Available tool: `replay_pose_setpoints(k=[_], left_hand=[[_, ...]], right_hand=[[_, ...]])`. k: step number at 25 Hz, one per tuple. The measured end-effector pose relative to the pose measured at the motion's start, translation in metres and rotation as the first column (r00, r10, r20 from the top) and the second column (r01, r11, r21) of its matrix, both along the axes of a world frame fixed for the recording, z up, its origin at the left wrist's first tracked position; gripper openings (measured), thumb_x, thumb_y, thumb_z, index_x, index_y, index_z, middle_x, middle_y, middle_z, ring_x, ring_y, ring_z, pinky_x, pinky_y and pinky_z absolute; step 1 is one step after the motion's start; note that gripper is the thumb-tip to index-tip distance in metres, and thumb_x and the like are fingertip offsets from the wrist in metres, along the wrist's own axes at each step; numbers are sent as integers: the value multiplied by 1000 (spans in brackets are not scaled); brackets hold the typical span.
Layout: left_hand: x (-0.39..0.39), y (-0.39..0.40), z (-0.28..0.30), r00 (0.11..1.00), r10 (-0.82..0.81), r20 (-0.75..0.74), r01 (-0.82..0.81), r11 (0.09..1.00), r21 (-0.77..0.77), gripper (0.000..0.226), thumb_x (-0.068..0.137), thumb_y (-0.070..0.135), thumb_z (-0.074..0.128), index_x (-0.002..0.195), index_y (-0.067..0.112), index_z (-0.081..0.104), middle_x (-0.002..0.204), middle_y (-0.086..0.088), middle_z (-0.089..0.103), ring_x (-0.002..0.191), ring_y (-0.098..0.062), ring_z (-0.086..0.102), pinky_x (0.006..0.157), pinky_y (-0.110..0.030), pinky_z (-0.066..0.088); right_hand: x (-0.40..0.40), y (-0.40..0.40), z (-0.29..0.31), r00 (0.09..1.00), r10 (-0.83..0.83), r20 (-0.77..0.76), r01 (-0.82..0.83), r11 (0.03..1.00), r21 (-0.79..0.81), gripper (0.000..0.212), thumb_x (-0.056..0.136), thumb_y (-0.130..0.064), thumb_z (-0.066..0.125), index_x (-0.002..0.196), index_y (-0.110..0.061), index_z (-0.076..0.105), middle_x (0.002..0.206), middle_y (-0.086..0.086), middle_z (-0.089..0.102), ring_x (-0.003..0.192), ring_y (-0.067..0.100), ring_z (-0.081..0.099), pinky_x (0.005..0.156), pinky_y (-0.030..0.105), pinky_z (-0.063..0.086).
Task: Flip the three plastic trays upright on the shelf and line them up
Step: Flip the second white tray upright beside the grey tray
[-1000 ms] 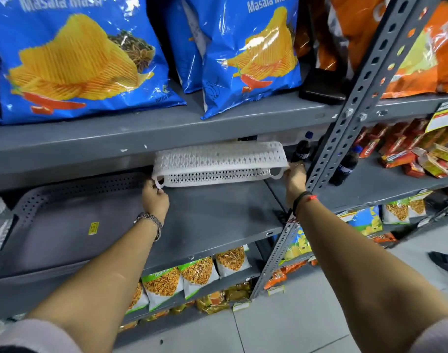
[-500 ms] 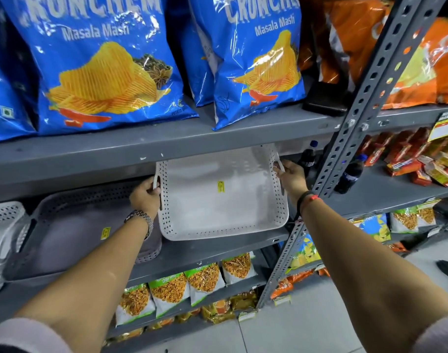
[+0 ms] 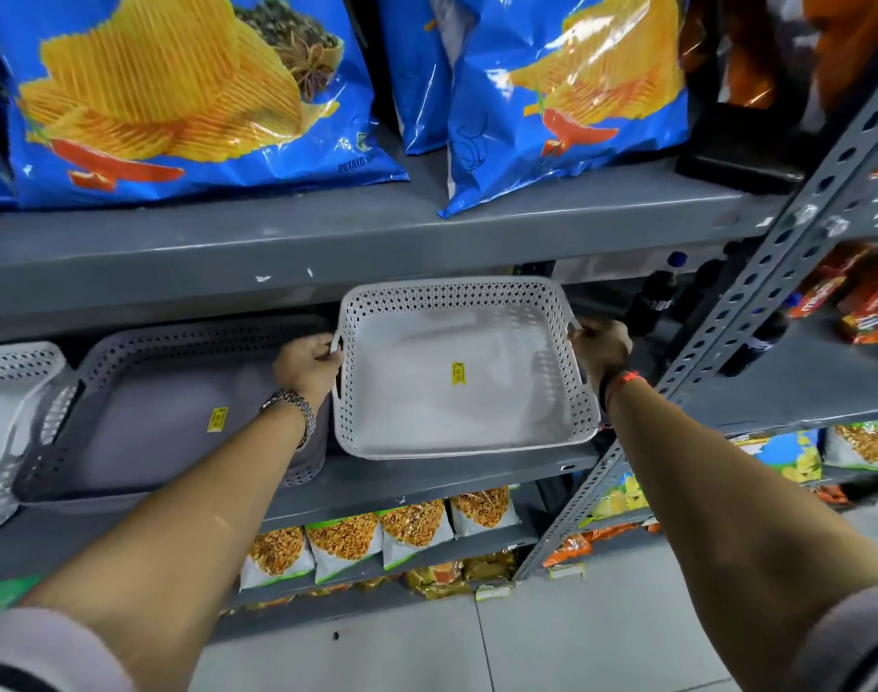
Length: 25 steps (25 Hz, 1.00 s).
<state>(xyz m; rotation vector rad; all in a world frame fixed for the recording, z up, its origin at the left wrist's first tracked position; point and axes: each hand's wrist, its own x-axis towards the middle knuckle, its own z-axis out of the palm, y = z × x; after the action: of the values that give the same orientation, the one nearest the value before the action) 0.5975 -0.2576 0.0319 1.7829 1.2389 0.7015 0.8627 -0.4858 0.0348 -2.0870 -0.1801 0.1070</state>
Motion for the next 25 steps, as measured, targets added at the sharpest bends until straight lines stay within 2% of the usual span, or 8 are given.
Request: replay_pose_setpoints(k=[4, 10, 17, 19, 20, 22, 23, 25], left_hand=[[7, 0, -1, 992, -60, -115, 69, 995, 73, 34, 74, 9, 71, 108, 7, 67, 108, -15, 71, 99, -23, 67, 91, -30, 50], [14, 1, -9, 963, -108, -245, 143, 981, 131, 40, 74, 2, 67, 113, 7, 64, 120, -13, 66, 108, -24, 63, 98, -34, 49], [-17, -9, 3, 999, 48, -17, -43, 974, 224, 39, 84, -1, 51, 121, 10, 58, 122, -12, 65, 107, -23, 63, 90, -19, 41], [-52, -1, 5, 996, 88, -24, -79, 966, 247, 43, 85, -2, 47, 124, 13, 55, 121, -11, 65, 99, -24, 64, 90, -24, 43], [-71, 6, 3, 994, 96, -54, -79, 965, 251, 44, 85, -2, 45, 126, 14, 53, 113, -9, 68, 85, -20, 65, 86, -28, 44], [-113, 21, 2, 982, 126, -141, -83, 958, 274, 44, 87, 1, 45, 128, 16, 50, 80, -5, 67, 58, -12, 53, 69, -31, 47], [-131, 28, 0, 971, 148, -188, -87, 950, 300, 45, 86, 2, 46, 128, 17, 49, 73, -10, 64, 56, -21, 54, 62, -35, 49], [-172, 43, 6, 949, 168, -266, -62, 929, 364, 45, 84, 3, 49, 128, 11, 48, 102, -25, 64, 86, -40, 61, 74, -47, 53]], right_hand=[[12, 5, -16, 1000, 24, -21, -25, 997, -75, 30, 84, -16, 62, 113, -7, 67, 119, 18, 66, 117, 31, 57, 104, 31, 41], [18, 12, -26, 996, 59, -73, -66, 993, -98, 32, 85, -12, 58, 115, -7, 65, 123, 18, 64, 119, 32, 55, 105, 33, 42], [-1, 16, -6, 988, 155, 17, -152, 983, -100, 40, 89, -9, 45, 127, -6, 53, 133, 15, 56, 124, 33, 49, 103, 34, 38], [-25, 18, -3, 972, 234, 36, -230, 969, -87, 42, 87, -10, 47, 129, -11, 53, 134, 10, 57, 123, 30, 52, 104, 33, 39], [-38, 19, -4, 959, 279, 37, -274, 956, -102, 42, 87, -10, 49, 128, -13, 54, 132, 10, 58, 121, 29, 54, 105, 35, 41], [-68, 28, -5, 931, 363, 26, -358, 927, -111, 40, 87, -8, 51, 127, -9, 54, 132, 11, 58, 122, 29, 53, 107, 38, 40], [-81, 32, -5, 915, 403, 19, -398, 909, -125, 39, 87, -6, 52, 127, -7, 54, 132, 12, 58, 123, 30, 52, 107, 38, 39], [-116, 47, -7, 875, 483, 10, -474, 863, -173, 36, 89, -9, 54, 125, -4, 55, 132, 14, 58, 121, 32, 53, 105, 37, 41]])
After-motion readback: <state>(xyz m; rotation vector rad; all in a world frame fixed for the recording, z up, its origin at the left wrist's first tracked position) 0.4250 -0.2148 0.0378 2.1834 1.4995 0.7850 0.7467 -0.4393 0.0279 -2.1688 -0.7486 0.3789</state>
